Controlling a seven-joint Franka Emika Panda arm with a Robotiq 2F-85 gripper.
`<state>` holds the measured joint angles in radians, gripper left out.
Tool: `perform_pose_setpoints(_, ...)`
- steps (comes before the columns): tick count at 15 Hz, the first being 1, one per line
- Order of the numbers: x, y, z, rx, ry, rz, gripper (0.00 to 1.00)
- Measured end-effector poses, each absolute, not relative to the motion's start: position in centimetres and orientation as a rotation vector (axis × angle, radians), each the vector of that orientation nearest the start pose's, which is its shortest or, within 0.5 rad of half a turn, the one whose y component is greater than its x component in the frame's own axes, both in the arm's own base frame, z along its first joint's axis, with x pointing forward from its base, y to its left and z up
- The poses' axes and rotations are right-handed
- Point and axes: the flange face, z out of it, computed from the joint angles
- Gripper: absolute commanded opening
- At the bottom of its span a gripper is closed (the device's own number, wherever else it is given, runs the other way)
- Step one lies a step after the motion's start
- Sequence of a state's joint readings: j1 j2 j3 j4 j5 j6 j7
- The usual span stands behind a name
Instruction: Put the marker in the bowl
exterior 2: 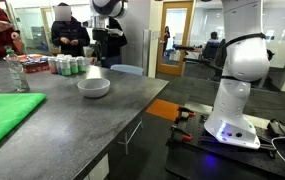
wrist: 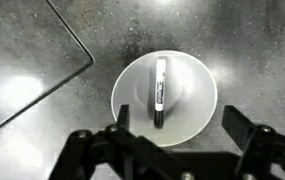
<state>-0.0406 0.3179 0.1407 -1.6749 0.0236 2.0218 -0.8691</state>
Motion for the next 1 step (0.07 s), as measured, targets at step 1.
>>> perform_pose_setpoints(1,64.77,5.87,42.74,-2.739,-1.427,-0.093,1.0)
